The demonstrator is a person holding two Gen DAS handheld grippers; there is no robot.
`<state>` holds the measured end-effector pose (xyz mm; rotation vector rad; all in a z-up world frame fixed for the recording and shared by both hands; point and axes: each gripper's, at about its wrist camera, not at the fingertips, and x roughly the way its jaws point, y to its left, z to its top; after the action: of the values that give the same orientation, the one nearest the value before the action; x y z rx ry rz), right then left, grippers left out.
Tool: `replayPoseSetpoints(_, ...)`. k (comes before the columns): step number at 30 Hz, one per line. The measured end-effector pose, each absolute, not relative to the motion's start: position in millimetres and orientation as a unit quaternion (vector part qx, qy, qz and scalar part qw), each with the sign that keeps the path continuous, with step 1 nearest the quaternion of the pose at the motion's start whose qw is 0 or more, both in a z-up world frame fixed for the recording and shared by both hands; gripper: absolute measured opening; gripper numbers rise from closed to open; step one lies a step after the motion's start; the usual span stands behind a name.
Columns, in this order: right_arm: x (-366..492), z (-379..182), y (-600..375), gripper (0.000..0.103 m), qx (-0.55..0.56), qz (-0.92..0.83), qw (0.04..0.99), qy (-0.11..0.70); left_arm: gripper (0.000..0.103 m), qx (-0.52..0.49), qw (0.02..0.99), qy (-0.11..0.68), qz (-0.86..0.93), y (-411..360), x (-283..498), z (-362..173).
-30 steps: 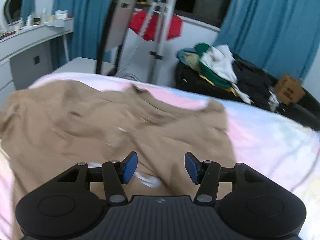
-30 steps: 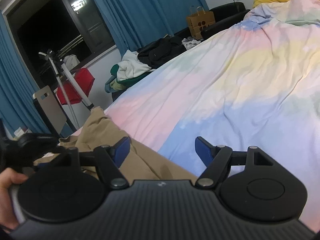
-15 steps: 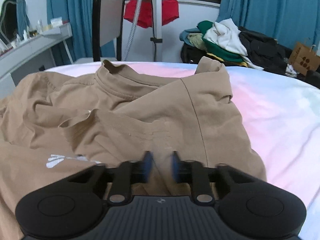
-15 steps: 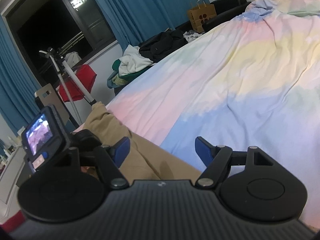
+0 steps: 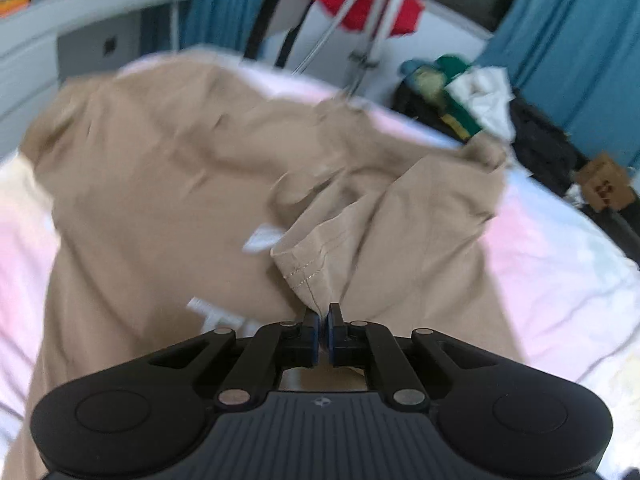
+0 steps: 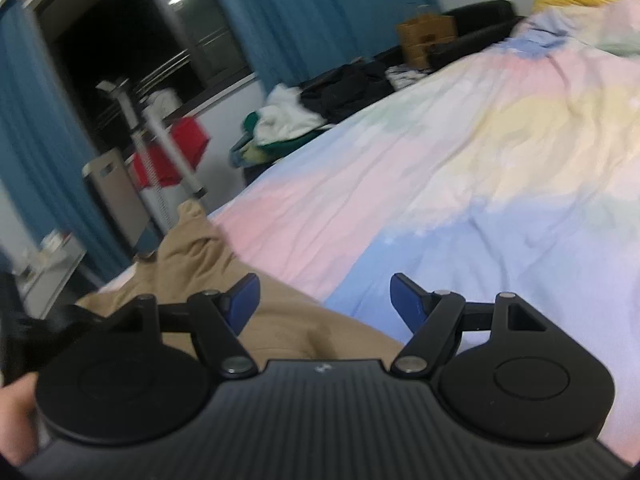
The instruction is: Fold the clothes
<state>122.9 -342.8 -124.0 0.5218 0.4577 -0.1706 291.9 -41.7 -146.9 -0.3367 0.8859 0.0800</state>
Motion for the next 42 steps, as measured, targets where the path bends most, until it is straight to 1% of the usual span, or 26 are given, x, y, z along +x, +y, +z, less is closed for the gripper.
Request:
replayPoseSetpoints(3,123,-120,-341,0.073,0.237,-0.034,0.938,0.251,0.006,-0.177,0.887,0.426,0.026,-31,295,-159)
replayPoseSetpoints(5,114,-112,-344,0.073,0.212,-0.010,0.943,0.256,0.022,-0.166,0.891,0.422,0.013,-26,285,-151)
replayPoseSetpoints(7,99,-103,-349,0.073,0.186,0.003,0.949,0.255,0.029,-0.131,0.901,0.413,0.002,-24,270,-138)
replayPoseSetpoints(9,79,-100,-361,0.073,0.176,0.001,0.950,0.258,0.037,-0.065,0.917,0.393,-0.005,-26,246,-120)
replayPoseSetpoints(10,70,-99,-368,0.073,0.168,0.006,0.950,0.265,0.047,-0.030,0.923,0.383,-0.011,-27,233,-111)
replayPoseSetpoints(11,61,-98,-375,0.073,0.159,0.006,0.950,0.269,0.052,-0.006,0.927,0.375,-0.017,-27,219,-103)
replayPoseSetpoints(14,39,-96,-395,0.074,0.125,-0.008,0.952,0.279,0.058,0.038,0.931,0.360,-0.041,-22,170,-79)
replayPoseSetpoints(17,25,-105,-415,0.085,0.125,0.018,0.948,0.291,0.063,0.033,0.932,0.355,-0.064,-9,119,-57)
replayPoseSetpoints(18,26,-113,-421,0.083,0.137,0.027,0.942,0.306,0.064,0.026,0.933,0.352,-0.070,-4,102,-53)
replayPoseSetpoints(20,29,-130,-431,0.083,0.153,0.041,0.928,0.338,0.067,0.016,0.935,0.345,-0.077,7,71,-47)
replayPoseSetpoints(22,37,-144,-430,0.083,0.145,0.038,0.915,0.375,0.069,0.015,0.941,0.331,-0.068,18,44,-49)
replayPoseSetpoints(24,44,-156,-427,0.082,0.129,0.034,0.903,0.409,0.070,0.005,0.941,0.334,-0.057,30,31,-54)
replayPoseSetpoints(25,46,-159,-420,0.080,0.106,0.030,0.901,0.419,0.070,0.000,0.941,0.336,-0.051,35,25,-57)
replayPoseSetpoints(27,50,-160,-405,0.047,0.060,0.025,0.897,0.436,0.070,-0.026,0.935,0.349,-0.054,47,22,-60)
replayPoseSetpoints(28,50,-155,-397,0.036,0.043,0.032,0.898,0.437,0.070,-0.031,0.935,0.349,-0.055,51,22,-59)
replayPoseSetpoints(29,48,-148,-389,0.010,0.038,0.038,0.899,0.434,0.070,-0.036,0.935,0.348,-0.056,54,21,-59)
replayPoseSetpoints(30,46,-139,-382,0.008,0.035,0.044,0.901,0.429,0.070,-0.035,0.937,0.344,-0.055,56,21,-57)
replayPoseSetpoints(33,33,-107,-348,0.007,-0.001,0.076,0.913,0.400,0.070,-0.027,0.943,0.327,-0.051,58,23,-54)
replayPoseSetpoints(37,-3,-76,-267,0.007,-0.123,0.143,0.908,0.373,0.070,-0.051,0.939,0.336,-0.061,65,28,-54)
replayPoseSetpoints(39,-16,-76,-226,0.007,-0.194,0.162,0.893,0.372,0.070,-0.058,0.938,0.336,-0.061,69,26,-53)
replayPoseSetpoints(42,-23,-94,-182,0.007,-0.249,0.187,0.866,0.391,0.070,-0.062,0.939,0.333,-0.058,73,23,-51)
